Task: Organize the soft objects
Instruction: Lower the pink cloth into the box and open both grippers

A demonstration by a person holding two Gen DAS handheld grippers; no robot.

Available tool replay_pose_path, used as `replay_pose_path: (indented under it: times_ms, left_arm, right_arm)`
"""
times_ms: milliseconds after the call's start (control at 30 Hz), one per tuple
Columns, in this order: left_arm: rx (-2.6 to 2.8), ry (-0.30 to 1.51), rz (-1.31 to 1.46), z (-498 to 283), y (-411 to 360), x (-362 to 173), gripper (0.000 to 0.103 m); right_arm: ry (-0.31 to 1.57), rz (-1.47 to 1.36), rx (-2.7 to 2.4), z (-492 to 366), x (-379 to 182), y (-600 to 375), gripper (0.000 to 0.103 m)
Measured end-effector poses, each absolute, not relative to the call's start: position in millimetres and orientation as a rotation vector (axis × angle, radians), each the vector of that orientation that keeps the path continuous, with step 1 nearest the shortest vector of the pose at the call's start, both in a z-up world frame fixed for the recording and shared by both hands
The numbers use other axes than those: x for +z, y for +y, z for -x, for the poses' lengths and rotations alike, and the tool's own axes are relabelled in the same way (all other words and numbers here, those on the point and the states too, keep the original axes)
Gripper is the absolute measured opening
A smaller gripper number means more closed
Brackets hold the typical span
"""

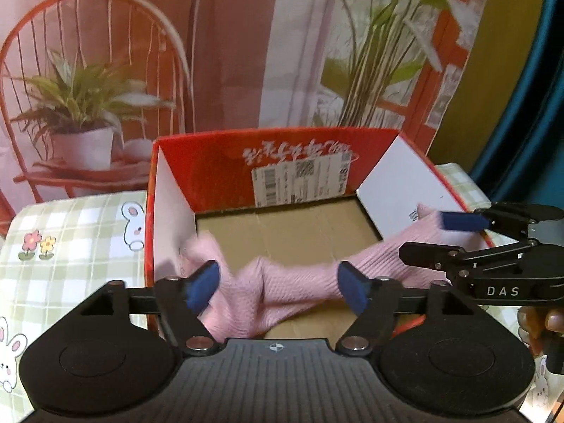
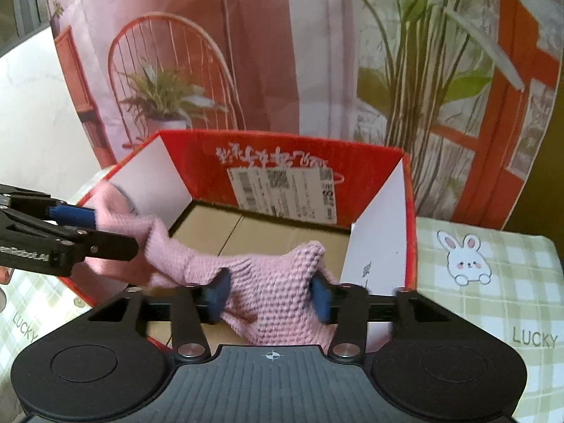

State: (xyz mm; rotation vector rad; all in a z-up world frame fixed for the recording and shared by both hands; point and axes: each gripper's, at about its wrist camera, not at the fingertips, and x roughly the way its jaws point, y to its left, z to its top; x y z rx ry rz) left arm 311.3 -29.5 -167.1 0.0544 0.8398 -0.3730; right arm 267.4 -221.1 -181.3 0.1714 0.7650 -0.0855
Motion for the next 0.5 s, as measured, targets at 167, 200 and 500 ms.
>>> replay_pose_path:
  times_ms: [167,200,500]
  left_arm:
    - [-0.371,0.790,-0.063,-296.5,-30.7,-151.4,0.083]
    - [-0.370,0.781,-0.063,-292.6,-29.9,-148.8,0.085]
    - [-0.318,0.683,-0.072,-239.3,-14.7,-127.7,0.097]
  right_arm:
    - [0.692,-0.140,-0.120,-256.3,-163.0,-219.7,0.076]
    - [0.682,-0.135,-0.123,-253.3,-159.5,-218.7,0.079]
    - [0.611,-0.134,-0.125,-215.0,-138.4,-199.5,0.103]
